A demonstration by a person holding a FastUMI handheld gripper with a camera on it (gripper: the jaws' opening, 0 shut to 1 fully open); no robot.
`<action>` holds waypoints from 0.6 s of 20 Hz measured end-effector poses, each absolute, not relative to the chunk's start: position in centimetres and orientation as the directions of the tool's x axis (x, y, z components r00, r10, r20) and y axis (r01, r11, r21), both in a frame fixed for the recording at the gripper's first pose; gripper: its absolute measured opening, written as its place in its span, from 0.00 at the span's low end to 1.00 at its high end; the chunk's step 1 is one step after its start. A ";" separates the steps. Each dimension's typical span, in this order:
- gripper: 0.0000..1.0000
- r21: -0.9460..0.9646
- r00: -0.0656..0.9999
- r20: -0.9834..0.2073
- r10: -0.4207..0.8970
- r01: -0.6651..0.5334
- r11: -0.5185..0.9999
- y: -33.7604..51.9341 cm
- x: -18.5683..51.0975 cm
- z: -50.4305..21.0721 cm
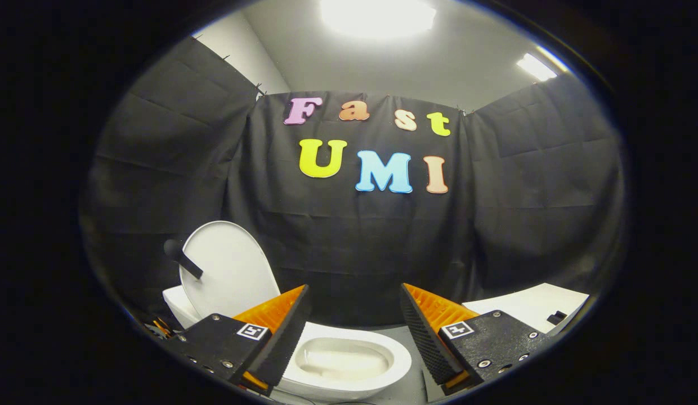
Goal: Open the toilet lid.
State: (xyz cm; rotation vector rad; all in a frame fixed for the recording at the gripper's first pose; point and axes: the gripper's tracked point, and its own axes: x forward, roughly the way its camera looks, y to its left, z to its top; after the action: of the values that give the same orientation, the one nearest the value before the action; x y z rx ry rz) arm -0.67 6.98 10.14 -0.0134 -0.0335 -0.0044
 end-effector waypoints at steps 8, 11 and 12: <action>0.95 -0.025 0.997 0.059 -0.059 0.061 0.998 3.4 -1.8 7.1; 0.95 -0.032 0.997 0.063 -0.042 0.044 0.999 3.9 -2.1 6.0; 0.95 -0.048 0.997 0.058 -0.041 0.043 0.998 3.9 -2.1 5.4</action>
State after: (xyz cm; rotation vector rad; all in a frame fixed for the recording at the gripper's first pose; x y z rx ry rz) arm -2.11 3.91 5.40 -0.0494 -0.0570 -0.0420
